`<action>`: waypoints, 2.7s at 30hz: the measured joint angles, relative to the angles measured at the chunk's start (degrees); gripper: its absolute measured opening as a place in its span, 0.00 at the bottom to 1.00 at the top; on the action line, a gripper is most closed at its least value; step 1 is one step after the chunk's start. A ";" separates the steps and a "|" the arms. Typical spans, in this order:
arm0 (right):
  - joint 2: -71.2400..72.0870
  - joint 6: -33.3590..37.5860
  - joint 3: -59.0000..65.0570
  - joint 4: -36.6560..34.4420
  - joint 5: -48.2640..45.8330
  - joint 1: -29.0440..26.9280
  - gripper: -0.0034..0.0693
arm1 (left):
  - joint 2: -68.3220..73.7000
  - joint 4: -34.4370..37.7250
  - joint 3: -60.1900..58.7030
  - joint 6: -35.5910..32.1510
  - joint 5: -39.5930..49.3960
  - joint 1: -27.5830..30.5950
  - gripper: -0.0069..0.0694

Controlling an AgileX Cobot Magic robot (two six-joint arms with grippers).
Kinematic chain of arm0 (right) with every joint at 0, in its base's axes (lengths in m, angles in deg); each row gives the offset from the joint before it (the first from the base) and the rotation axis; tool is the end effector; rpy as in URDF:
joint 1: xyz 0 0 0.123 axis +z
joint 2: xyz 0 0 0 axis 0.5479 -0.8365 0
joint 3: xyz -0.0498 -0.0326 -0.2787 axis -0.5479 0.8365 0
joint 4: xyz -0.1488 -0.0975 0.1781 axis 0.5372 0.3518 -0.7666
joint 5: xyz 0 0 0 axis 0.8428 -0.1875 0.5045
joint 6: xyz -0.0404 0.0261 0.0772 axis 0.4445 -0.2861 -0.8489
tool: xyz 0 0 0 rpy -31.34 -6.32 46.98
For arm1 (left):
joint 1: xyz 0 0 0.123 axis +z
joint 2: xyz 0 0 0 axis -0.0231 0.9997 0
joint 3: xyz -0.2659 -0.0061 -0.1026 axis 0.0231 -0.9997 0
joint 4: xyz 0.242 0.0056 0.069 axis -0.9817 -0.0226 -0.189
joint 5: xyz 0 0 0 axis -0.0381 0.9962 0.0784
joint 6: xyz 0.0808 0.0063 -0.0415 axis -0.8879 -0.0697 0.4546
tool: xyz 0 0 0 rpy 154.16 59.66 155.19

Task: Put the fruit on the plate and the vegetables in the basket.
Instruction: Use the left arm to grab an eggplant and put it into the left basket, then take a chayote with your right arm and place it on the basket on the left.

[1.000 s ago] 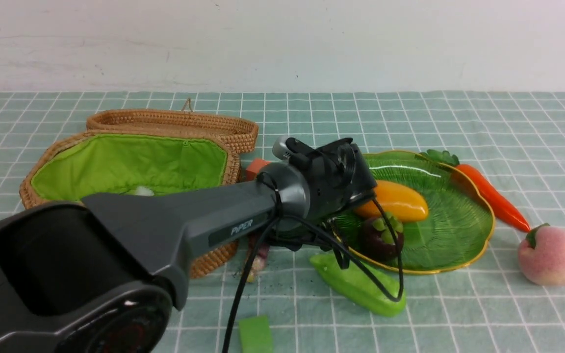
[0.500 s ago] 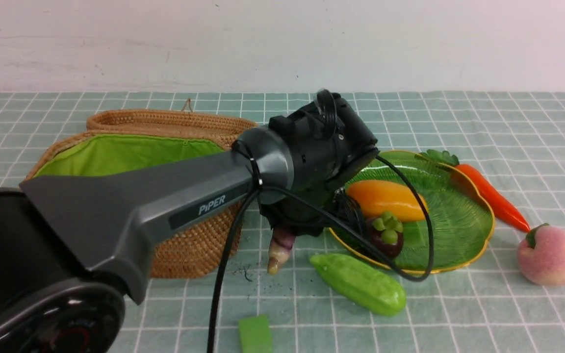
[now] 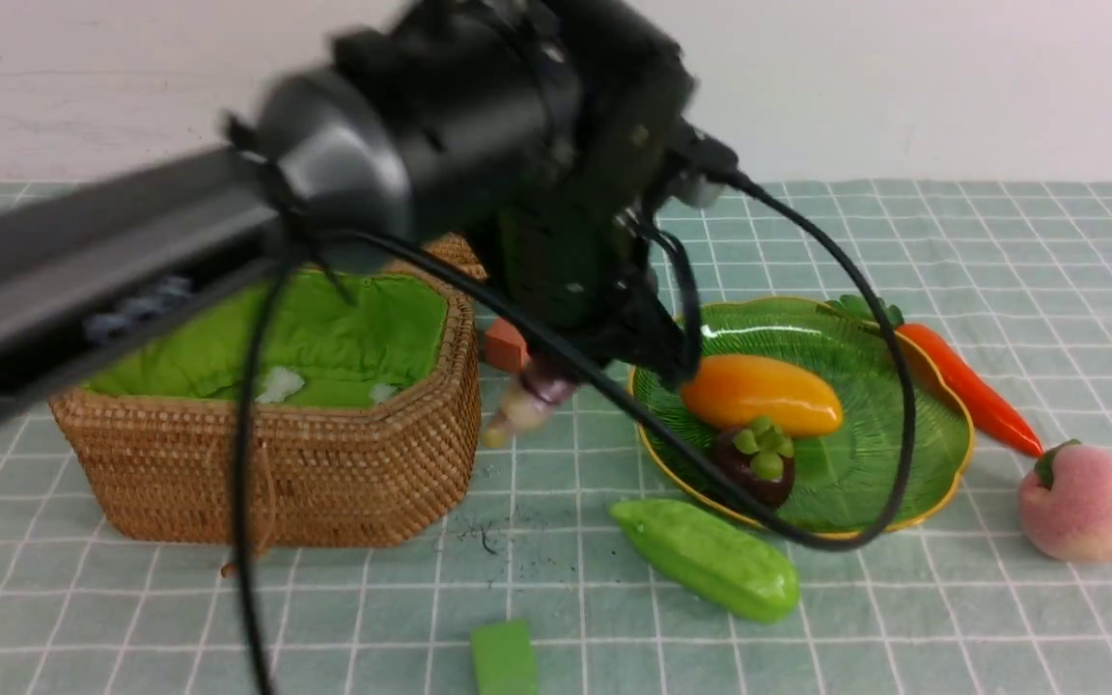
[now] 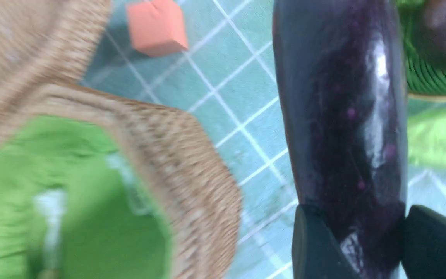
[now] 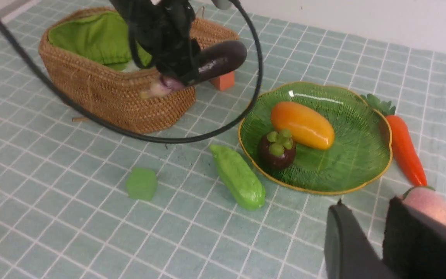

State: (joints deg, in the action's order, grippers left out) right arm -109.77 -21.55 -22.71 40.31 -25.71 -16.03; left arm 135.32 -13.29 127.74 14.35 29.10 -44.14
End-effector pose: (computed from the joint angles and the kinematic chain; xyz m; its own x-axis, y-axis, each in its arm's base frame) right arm 0.0053 0.0186 0.4290 -0.3096 -0.1442 -0.9399 -0.4656 0.8848 0.0176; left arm 0.3152 -0.2569 0.3417 -0.6322 0.6324 -0.4476 0.5801 0.7693 0.2677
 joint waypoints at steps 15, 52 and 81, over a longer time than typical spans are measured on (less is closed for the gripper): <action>0.00 12.45 0.00 -9.21 8.65 0.00 0.29 | -13.44 7.39 -19.86 -52.85 -7.95 24.15 0.46; -27.66 8.65 -1.73 -12.70 -4.09 0.00 0.27 | -38.01 14.24 -23.12 -5.53 -13.07 11.64 0.07; -75.42 8.55 -7.80 7.77 14.44 18.13 0.84 | -92.30 25.36 -75.24 0.70 -39.75 4.83 0.07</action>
State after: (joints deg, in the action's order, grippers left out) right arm -185.19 -13.00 -30.51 48.08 -11.27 2.10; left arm 43.02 12.07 52.49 15.05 -10.65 -39.31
